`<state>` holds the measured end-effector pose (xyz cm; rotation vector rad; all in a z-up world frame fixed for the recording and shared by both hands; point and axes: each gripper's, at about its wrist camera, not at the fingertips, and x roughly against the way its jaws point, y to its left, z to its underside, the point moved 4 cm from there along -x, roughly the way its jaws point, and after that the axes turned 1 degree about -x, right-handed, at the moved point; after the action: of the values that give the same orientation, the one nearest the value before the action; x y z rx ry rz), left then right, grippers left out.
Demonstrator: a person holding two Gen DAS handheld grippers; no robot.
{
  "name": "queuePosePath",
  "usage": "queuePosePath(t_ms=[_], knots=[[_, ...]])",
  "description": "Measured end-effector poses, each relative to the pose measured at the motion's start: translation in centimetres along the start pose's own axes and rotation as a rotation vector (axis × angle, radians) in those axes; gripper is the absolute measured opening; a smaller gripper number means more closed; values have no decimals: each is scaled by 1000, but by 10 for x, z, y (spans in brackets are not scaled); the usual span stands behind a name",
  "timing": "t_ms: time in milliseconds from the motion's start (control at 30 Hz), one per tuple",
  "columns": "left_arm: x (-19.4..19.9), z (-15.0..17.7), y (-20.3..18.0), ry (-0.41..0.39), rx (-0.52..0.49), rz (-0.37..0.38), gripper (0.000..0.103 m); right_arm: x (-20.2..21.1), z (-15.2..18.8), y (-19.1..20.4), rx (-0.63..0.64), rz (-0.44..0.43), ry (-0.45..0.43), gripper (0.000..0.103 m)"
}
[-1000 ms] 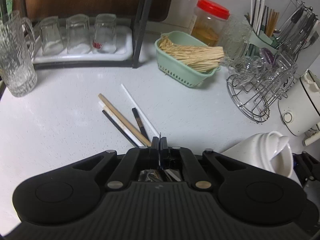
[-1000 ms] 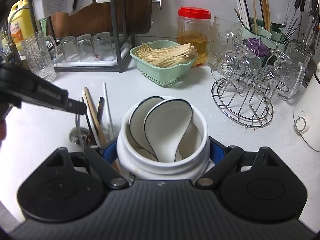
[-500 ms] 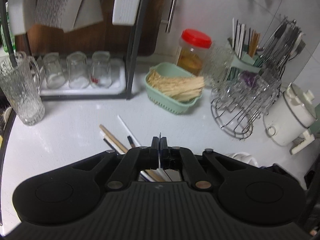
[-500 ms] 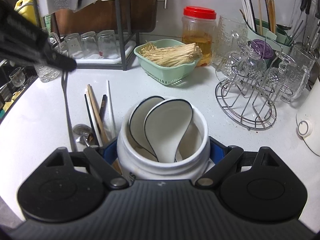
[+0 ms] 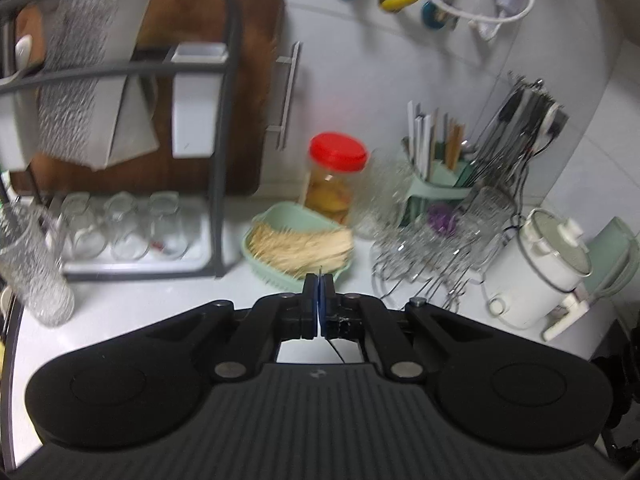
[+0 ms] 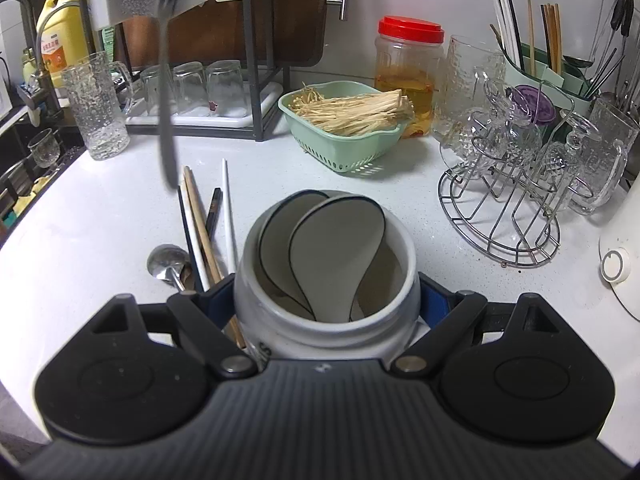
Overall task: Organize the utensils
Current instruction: 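Carry the fork over the white mug and drop it in with left tool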
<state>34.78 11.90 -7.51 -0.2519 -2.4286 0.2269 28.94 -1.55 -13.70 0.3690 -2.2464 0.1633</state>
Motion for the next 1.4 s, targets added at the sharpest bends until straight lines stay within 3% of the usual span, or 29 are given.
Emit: queuePosePath(t_ms=[467,900,1200,1400], knots=[[-21,4,-61,37,-135,140,1,1,1,1,7,-9,-11,91],[-41,27,-63,101,-183,147,1,2,1,1,11,-17,-20,91],[-43,17,-65,25,-213,99,1,2,1,2,11,-20,-27,91],[-47,27,-75,86,-266,110,1,3,1,2,11,-21,-30,91]])
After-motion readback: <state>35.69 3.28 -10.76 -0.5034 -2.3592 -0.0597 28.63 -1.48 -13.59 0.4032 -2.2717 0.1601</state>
